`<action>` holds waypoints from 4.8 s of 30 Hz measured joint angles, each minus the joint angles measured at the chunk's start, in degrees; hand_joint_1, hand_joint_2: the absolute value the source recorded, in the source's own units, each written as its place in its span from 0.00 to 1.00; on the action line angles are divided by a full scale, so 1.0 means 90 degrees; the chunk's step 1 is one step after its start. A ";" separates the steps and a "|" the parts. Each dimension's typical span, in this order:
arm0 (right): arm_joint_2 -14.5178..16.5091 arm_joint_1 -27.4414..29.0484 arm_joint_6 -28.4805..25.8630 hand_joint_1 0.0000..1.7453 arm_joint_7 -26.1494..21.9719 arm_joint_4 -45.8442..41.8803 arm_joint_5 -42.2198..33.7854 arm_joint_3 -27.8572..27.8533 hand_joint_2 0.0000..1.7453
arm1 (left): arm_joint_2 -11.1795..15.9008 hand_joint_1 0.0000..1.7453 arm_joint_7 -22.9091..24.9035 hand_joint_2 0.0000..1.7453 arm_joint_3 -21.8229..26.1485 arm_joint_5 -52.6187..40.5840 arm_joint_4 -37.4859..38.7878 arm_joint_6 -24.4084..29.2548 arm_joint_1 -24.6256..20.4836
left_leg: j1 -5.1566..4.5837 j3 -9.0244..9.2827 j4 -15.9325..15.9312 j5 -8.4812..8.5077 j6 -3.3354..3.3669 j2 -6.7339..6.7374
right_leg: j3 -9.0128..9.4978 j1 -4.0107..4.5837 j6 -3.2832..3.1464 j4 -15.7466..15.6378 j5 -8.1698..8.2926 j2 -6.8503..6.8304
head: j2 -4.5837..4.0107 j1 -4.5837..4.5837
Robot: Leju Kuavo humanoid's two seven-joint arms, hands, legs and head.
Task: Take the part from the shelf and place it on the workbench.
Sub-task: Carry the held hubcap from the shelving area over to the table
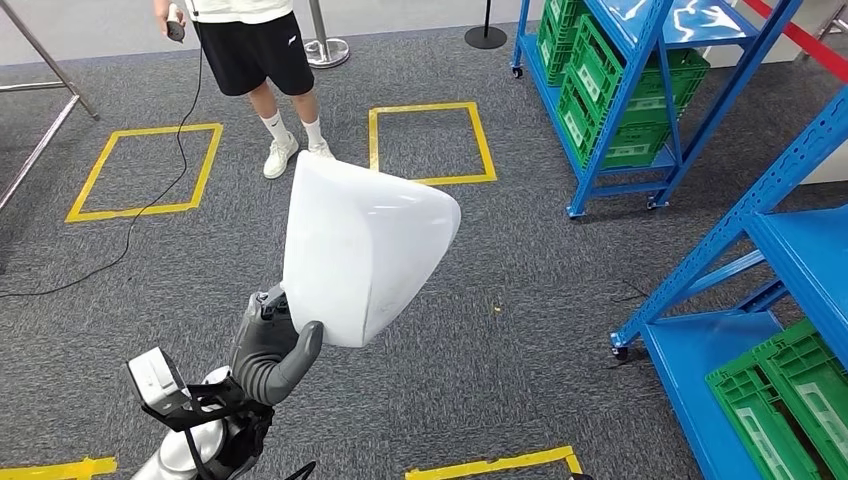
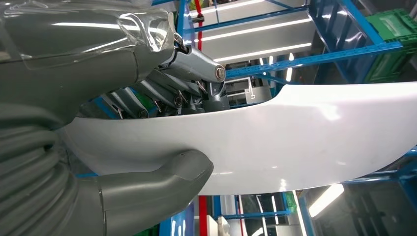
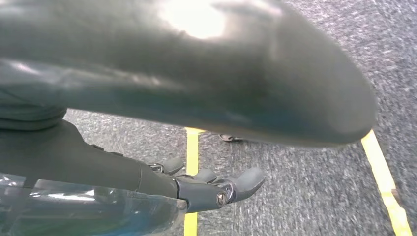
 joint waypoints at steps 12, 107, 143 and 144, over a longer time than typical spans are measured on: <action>0.0003 0.0012 -0.0022 0.00 -0.0003 0.0001 -0.0004 0.0000 0.00 | -0.0022 1.00 -0.0020 1.00 -0.0013 -0.0027 -0.0032 0.0023 -0.0042 | -0.0029 0.0481 -0.0773 0.0169 0.0193 -0.0125 | -0.0936 -0.0041 0.0197 0.1584 -0.0547 0.0006 | 0.0000 0.0028; 0.0147 -0.0199 0.0012 0.00 0.0021 -0.0144 0.0364 0.0078 0.00 | -0.0419 1.00 0.0351 1.00 -0.1168 0.1113 0.0953 -0.1620 -0.1129 | 0.0004 0.0382 -0.0449 -0.0041 0.0066 -0.0178 | -0.0534 -0.0163 0.0451 0.0379 0.0160 0.0039 | 0.0000 0.0010; 0.0156 -0.0292 0.0119 0.00 0.0010 -0.0148 0.0512 0.0114 0.00 | -0.0264 1.00 0.0129 1.00 -0.1175 0.1202 0.0936 -0.1280 -0.1073 | -0.0004 0.0300 -0.0282 -0.0173 -0.0037 -0.0725 | -0.0319 -0.0120 0.0213 -0.0033 0.0308 0.0232 | 0.0000 -0.0002; 0.0165 -0.0301 0.0119 0.00 0.0006 -0.0150 0.0512 0.0117 0.00 | -0.0257 1.00 0.0120 1.00 -0.1165 0.1199 0.0934 -0.1265 -0.1078 | 0.0004 0.0218 -0.0100 -0.0284 -0.0074 -0.0560 | -0.0301 -0.0129 0.0180 -0.0041 0.0300 0.0176 | 0.0000 -0.0020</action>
